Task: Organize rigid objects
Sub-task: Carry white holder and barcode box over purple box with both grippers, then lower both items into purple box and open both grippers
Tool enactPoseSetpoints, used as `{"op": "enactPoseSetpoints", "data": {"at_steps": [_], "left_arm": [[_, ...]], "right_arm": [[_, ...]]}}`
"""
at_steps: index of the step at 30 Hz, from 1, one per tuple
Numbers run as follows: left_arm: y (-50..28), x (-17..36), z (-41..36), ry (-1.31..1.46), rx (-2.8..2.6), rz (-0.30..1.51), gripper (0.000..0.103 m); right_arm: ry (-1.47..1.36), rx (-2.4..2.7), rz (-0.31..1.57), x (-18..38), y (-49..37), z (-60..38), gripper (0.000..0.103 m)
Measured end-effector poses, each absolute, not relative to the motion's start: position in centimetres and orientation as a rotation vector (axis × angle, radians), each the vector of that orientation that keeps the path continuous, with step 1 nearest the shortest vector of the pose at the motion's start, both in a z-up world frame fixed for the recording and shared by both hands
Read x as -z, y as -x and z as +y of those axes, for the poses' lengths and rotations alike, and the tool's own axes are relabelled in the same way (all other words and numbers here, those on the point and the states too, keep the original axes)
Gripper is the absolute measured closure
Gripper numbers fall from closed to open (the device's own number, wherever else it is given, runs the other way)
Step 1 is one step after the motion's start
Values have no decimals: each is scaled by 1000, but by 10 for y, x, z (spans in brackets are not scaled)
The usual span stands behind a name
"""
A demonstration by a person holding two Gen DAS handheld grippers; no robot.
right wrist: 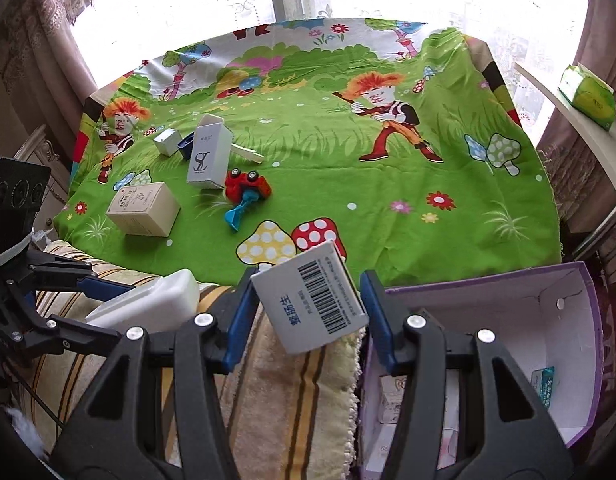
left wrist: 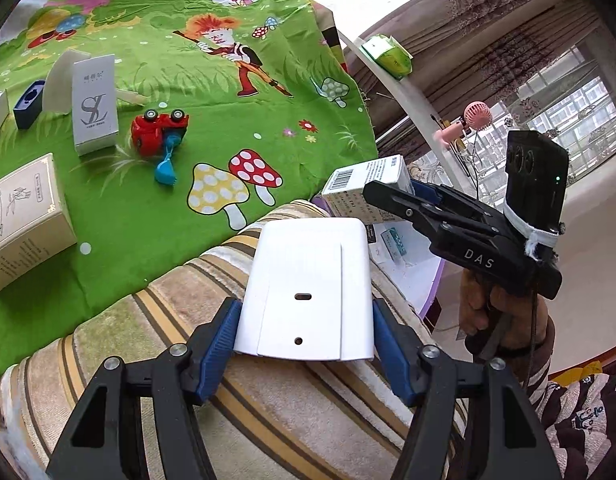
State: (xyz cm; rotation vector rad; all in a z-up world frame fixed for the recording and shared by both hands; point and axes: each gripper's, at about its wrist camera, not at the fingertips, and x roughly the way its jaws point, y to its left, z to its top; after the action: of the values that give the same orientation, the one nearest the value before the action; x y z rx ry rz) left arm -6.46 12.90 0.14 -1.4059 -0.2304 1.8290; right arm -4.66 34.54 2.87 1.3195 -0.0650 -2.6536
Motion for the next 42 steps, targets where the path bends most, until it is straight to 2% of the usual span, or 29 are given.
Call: {"op": "enactPoseSetpoints", "data": {"at_steps": [15,16,17,22,27,33,35,37,42], "left_arm": [[76,-4,229,1421,-1724,-186,38],[78,-5,237,1422,-1713,-181,39],[80,-5,245,1424,-1701,-179,53],[88,6,293,1476,-1723,-47,52],[94,18,331,1501,-1711,-16,53],[106,4,371,1409,-1778,-7,52],[107,1,380,1400,-1816,25,43],[104,-2,380,1387,-1828,26,40],[96,-10,359,1352,-1871,17,40]], "right_arm": [[-1451,2884,-298,-15,-4,482,48],[-1464,2892,-313,-13,-6,489,48],[-1477,2901,-327,-10,-9,495,48],[-1529,2920,-389,3,-16,519,48],[-1555,2936,-404,10,-22,530,48],[-1557,2946,-424,11,-23,537,48],[-1558,2946,-420,11,-24,537,48],[-1563,2941,-419,12,-25,537,48],[-1595,2944,-453,20,-25,545,48]]}}
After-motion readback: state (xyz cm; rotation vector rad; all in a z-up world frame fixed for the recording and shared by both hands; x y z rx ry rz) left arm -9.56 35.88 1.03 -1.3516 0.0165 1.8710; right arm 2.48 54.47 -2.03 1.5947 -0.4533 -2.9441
